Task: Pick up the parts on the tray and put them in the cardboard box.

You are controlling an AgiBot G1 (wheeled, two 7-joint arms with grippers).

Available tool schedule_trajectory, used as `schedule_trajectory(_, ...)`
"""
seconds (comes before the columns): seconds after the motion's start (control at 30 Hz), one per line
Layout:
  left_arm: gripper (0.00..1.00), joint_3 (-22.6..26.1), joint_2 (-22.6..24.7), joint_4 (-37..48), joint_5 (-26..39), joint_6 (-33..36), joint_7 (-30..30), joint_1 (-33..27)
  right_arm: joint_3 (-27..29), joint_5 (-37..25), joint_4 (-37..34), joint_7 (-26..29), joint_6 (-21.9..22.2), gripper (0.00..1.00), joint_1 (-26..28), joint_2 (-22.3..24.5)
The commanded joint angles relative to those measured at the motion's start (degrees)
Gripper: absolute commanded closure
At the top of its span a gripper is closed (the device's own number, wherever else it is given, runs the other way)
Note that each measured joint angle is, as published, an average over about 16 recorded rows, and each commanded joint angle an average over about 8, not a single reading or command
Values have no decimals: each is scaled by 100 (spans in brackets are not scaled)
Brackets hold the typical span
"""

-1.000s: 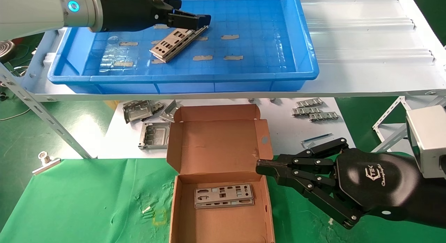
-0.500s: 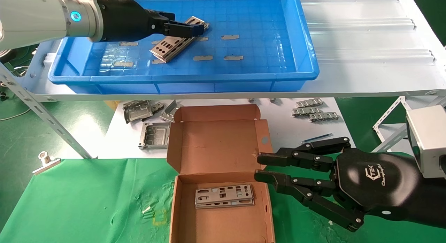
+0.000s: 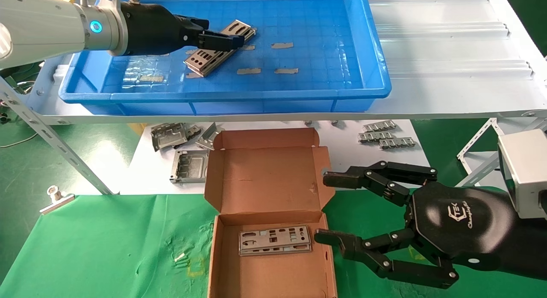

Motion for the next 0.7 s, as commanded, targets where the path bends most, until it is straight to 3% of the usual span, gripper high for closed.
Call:
schedule_trajectory(0.03,100,-1,6,6,-2,-21,16,1,0,0,0,0,0,0,0,0)
schedule_trajectory(0.7,100,-1,-1,53,-9,-21,-95,25,0,0,0,0,0,0,0,0)
